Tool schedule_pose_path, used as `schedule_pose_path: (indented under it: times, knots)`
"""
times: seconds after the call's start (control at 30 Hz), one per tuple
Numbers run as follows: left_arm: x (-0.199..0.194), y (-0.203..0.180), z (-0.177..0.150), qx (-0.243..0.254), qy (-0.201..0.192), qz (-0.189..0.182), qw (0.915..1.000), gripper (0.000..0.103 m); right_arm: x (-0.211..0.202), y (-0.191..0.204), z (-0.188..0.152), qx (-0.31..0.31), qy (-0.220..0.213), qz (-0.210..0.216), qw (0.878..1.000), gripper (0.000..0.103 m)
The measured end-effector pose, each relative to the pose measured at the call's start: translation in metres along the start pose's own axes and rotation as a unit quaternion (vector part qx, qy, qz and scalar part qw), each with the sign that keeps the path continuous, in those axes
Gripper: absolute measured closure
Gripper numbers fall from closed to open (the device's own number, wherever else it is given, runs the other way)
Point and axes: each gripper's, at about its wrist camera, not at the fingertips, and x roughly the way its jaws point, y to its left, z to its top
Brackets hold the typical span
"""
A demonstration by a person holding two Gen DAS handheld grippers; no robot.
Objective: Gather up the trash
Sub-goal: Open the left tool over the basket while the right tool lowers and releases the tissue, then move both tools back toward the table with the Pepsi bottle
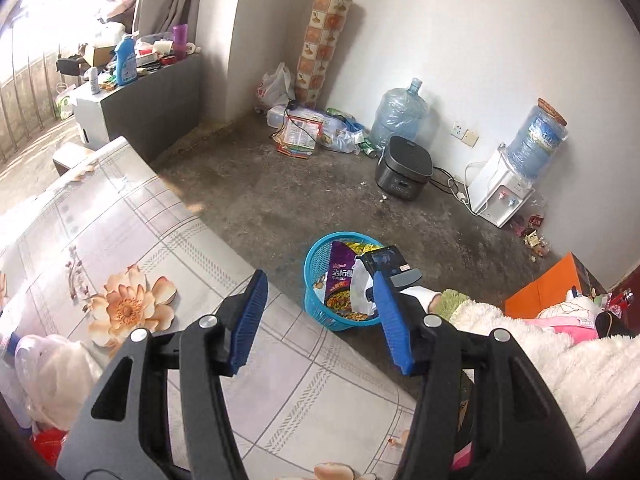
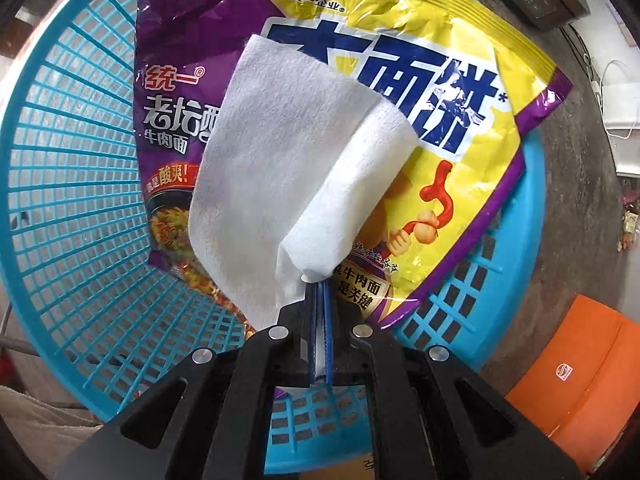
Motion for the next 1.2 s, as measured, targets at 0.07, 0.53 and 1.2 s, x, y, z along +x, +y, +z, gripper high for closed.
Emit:
schedule_pose_path:
  times: [0.07, 0.53, 1.2]
  knots:
    - [-0.013, 0.023, -0.015, -0.025, 0.004, 0.025, 0.9994, 0.051, 0.014, 0.004, 0.011, -0.002, 0.025, 0.002, 1.0, 0.099]
    - [-0.071, 0.09, -0.058, -0.1, -0.012, 0.085, 0.9913, 0.046, -0.007, -0.006, 0.004, 0.005, 0.007, 0.042, 0.999, 0.056]
    - [-0.137, 0.059, -0.074, -0.081, -0.134, 0.042, 0.9868, 0.024, -0.304, 0.023, -0.25, 0.034, -0.473, 0.172, 0.863, 0.027]
